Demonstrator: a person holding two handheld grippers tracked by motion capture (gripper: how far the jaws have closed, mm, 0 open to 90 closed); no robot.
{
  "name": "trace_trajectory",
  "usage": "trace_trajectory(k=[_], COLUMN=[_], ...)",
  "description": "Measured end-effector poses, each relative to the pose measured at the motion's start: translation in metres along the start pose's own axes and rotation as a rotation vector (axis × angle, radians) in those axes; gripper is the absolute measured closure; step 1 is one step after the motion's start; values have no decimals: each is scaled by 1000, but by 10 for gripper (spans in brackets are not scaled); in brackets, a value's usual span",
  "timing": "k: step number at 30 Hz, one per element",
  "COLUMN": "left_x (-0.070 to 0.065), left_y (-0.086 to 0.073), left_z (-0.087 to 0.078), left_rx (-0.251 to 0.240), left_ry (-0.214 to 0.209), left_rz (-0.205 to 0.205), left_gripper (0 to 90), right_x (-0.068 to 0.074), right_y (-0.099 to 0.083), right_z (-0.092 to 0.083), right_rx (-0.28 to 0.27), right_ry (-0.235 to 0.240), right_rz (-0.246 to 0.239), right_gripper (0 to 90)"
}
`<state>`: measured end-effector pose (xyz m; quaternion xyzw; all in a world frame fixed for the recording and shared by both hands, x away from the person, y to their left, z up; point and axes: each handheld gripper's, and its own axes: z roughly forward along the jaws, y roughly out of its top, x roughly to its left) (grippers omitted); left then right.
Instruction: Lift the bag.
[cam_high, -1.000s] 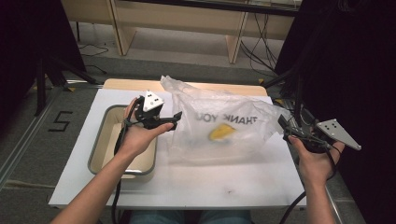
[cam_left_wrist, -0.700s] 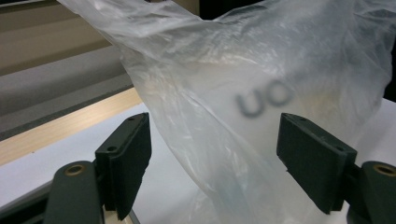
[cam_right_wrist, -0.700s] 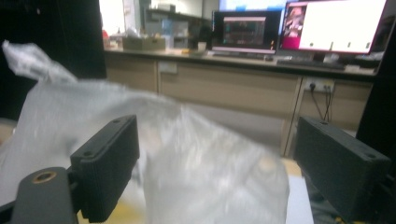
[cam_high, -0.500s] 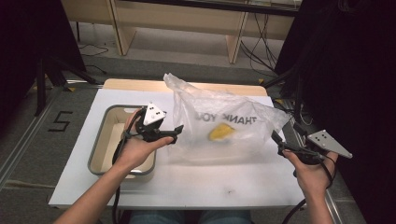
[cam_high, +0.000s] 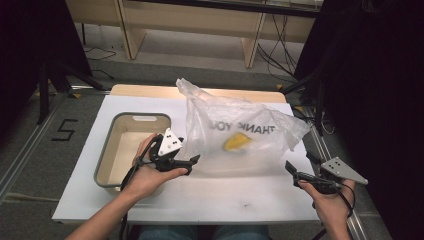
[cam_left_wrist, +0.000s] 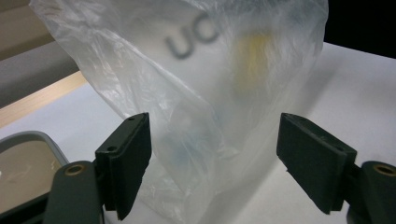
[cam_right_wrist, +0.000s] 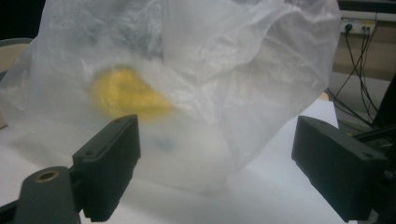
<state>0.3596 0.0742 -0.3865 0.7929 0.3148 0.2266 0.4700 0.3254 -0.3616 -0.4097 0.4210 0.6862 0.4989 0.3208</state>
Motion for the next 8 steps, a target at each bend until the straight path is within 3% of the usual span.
trace_trajectory(k=[8], left_x=[-1], left_y=[-7], left_z=[0], left_rx=[9], left_ry=[-6], left_rz=[18], left_gripper=[246], right_x=[2], right_y=[-3], right_z=[-2], right_rx=[-1], right_ry=[25], right_rz=[9], right_gripper=[181])
